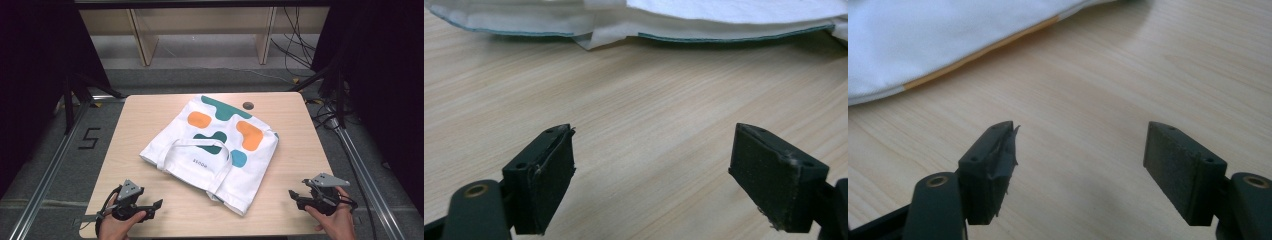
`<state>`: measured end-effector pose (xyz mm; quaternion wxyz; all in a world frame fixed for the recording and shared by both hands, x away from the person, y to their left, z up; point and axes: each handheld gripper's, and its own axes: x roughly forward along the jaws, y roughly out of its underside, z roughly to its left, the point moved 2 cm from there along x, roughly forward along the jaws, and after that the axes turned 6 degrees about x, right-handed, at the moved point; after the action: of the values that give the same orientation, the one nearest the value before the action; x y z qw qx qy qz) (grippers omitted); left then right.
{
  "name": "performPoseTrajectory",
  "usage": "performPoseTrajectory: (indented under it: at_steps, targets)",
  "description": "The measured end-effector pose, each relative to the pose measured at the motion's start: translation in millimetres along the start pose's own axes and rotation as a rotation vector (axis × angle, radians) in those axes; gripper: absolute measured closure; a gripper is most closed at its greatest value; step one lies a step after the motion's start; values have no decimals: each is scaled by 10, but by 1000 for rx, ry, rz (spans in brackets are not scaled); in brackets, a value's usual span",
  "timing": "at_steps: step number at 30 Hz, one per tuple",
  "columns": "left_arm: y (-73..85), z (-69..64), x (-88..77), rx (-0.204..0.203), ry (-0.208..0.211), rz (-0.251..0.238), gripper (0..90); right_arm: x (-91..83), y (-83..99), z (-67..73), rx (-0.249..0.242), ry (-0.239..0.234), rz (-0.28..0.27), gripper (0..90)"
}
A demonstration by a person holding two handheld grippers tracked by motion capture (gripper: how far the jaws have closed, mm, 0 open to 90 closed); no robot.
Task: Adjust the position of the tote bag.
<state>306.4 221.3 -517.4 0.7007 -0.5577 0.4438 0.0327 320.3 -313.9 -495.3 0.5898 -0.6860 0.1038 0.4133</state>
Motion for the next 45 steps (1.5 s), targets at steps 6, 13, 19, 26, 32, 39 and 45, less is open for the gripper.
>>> performPoseTrajectory:
  at_steps: [6,13,19,26,32,39,45]
  targets:
    - [0,84,-18,-6,-42,24,170,5,2,19,7,-18,-3,290]
    - [-35,150,23,-15,-78,33,170,12,-6,69,18,-62,19,283]
    - [-143,334,91,-22,-140,41,180,29,-19,122,9,-73,19,283]
    - [-335,679,334,-47,-247,39,190,59,-28,134,-14,-72,6,282]
    - [-424,868,443,-112,-261,6,211,64,-24,150,-1,-91,35,282]
    - [-481,972,576,-143,-260,-33,263,61,-23,153,4,-83,34,281]
    - [-573,1122,746,-127,-220,-82,386,74,-26,149,-13,-89,38,282]
